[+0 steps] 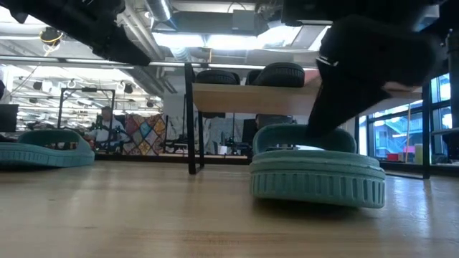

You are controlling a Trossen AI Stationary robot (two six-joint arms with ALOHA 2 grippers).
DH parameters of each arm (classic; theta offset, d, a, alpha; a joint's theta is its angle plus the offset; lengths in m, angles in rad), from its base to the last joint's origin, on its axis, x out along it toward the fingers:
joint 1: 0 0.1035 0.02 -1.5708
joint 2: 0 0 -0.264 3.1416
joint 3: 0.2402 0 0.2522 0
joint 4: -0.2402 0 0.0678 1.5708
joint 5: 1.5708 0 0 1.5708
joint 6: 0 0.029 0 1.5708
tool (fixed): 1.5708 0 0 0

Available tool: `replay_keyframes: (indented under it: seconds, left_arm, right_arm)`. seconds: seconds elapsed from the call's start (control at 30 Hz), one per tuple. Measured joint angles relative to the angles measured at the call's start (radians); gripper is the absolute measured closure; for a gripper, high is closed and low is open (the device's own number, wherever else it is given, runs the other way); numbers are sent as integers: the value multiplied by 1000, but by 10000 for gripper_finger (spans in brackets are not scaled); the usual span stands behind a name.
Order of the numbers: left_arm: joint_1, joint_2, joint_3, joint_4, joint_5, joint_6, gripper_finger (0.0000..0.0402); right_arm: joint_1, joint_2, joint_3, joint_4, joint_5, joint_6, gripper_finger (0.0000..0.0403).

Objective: Pick and place slides into the shelf
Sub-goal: Put the right green slide under the shelf

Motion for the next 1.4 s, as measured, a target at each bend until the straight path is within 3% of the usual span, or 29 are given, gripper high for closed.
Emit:
replay_keyframes:
  seconds: [0.23, 0.57, 0.87, 1.03, 1.33, 1.4]
  left_arm:
    - [0, 0, 0, -32, 0, 0, 209]
    - [0, 0, 0, -33, 0, -3, 209]
    - [0, 0, 0, -34, -1, -3, 209]
    - [0, 0, 0, -35, -1, -3, 209]
    - [0, 0, 0, -35, -1, -2, 209]
    - [0, 0, 0, -35, -1, -2, 209]
  right_arm:
    - [1, 0, -2, 61, -22, -55, 116]
    - [-6, 0, -3, 44, -8, -275, 116]
    - [-47, 45, -3, 17, 1, -237, 127]
    - [-49, 70, -3, 11, 1, -246, 186]
    - [-35, 71, -3, -41, -4, -145, 373]
    - [-35, 71, 2, -79, -2, -73, 387]
